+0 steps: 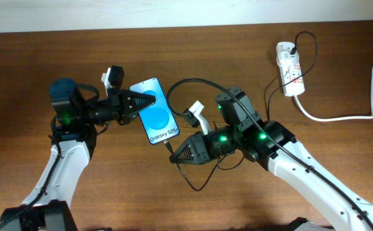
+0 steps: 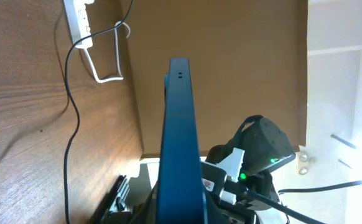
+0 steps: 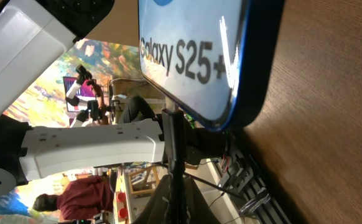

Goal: Plug charger to phone and switch on socket

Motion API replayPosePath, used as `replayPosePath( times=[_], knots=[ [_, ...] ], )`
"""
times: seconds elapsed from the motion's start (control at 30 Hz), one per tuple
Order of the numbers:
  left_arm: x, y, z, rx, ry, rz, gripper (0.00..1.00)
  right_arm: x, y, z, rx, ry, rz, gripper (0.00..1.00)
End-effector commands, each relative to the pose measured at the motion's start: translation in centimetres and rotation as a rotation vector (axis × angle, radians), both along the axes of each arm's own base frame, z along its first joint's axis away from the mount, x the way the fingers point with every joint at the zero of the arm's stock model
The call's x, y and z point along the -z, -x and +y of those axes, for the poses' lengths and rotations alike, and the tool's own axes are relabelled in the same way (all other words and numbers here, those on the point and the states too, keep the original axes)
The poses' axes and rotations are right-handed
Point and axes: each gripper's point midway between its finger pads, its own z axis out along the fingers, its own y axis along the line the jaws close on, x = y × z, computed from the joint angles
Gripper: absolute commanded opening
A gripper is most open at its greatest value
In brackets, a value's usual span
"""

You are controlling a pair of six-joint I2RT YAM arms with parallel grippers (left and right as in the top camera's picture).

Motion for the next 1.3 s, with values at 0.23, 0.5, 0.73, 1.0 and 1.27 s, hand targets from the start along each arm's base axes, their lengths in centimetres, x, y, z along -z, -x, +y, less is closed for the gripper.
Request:
replayPosePath(
  times=[0.23,0.5,0.73,1.0,1.27],
  knots=[
    [-0.8,0.9,-0.2,0.061,0.010,-0.022,0.00,0.3,-1.4,0.4,0.051,0.015,-0.047,0.04],
    [-0.9,1.2,-0.3,0.078,0.014,-0.022,0.00,1.0,-1.6,0.1,0.074,0.052,-0.036,0.04],
    [-0.9,1.2,-0.3,0.080,0.014,-0.022,0.00,1.0,-1.6,0.1,0.074,0.052,-0.036,0.04],
    [-0.9,1.3,-0.3,0.081,0.014,-0.022,0.00,1.2,-1.9,0.0,0.085,0.062,-0.052,0.04],
    [-0.9,1.3,-0.3,0.084,0.015,-0.022,0.00,1.2,-2.4,-0.3,0.103,0.064,-0.059,0.04]
  ],
)
